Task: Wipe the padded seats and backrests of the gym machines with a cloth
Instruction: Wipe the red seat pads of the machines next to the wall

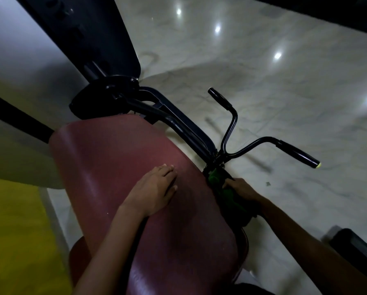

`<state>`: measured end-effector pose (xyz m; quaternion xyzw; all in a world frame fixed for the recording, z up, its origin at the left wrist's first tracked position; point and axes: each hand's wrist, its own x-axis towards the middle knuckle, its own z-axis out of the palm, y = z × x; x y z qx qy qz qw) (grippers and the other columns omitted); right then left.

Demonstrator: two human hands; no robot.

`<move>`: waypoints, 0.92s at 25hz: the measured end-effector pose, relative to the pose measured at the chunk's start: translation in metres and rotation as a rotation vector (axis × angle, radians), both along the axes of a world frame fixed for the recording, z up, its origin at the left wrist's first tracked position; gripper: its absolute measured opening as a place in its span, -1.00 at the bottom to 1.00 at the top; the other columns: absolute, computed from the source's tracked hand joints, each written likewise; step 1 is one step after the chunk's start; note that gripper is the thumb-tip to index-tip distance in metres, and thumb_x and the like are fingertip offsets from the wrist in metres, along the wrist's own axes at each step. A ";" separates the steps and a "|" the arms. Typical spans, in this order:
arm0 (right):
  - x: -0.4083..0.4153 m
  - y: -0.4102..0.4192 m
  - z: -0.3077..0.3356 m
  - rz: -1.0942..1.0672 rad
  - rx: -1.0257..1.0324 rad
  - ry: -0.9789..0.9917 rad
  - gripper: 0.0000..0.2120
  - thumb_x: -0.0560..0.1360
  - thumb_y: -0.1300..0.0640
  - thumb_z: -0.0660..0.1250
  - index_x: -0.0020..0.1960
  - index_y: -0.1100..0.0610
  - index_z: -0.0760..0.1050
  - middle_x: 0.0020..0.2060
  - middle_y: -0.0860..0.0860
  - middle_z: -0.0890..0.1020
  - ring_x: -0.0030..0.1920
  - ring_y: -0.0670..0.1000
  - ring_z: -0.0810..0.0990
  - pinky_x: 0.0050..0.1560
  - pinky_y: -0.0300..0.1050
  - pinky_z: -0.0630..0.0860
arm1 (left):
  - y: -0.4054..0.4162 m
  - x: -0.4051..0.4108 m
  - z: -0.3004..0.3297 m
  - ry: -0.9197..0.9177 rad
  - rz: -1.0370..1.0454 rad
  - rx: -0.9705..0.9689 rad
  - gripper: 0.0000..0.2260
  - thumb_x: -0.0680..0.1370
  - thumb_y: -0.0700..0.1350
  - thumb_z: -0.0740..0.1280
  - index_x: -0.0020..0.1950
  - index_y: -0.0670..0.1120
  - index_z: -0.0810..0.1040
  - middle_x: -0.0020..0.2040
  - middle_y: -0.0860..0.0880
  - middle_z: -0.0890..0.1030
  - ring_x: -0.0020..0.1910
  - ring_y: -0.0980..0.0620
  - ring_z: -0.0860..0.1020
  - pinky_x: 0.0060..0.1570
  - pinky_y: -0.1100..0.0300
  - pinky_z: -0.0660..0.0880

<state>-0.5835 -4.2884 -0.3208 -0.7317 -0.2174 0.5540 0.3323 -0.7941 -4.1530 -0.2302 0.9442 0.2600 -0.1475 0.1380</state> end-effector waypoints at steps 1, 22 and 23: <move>-0.002 -0.003 -0.001 -0.003 -0.005 0.001 -0.72 0.56 0.18 0.20 -0.32 0.11 0.45 -0.35 0.06 0.51 -0.40 -0.04 0.43 -0.43 -0.30 0.34 | 0.000 0.000 -0.001 0.008 0.001 0.008 -0.53 0.62 0.05 0.09 0.48 -0.13 0.28 0.50 -0.11 0.26 0.50 -0.06 0.19 0.48 0.11 0.10; -0.015 -0.017 0.013 -0.098 0.048 -0.067 -0.74 0.54 0.12 0.21 -0.32 0.06 0.43 -0.32 0.06 0.51 -0.37 -0.04 0.43 -0.37 -0.21 0.33 | -0.045 0.017 -0.006 0.047 -0.148 -0.037 -0.55 0.66 0.00 0.08 0.52 -0.11 0.19 0.54 -0.05 0.16 0.53 0.02 0.09 0.47 0.18 -0.04; -0.015 -0.031 0.013 -0.098 0.032 -0.068 -0.73 0.55 0.12 0.21 -0.33 0.07 0.44 -0.31 0.06 0.52 -0.37 -0.05 0.44 -0.38 -0.24 0.35 | -0.045 0.016 -0.006 0.046 -0.153 -0.032 -0.55 0.66 0.01 0.07 0.53 -0.10 0.18 0.55 -0.04 0.15 0.53 0.04 0.08 0.47 0.20 -0.04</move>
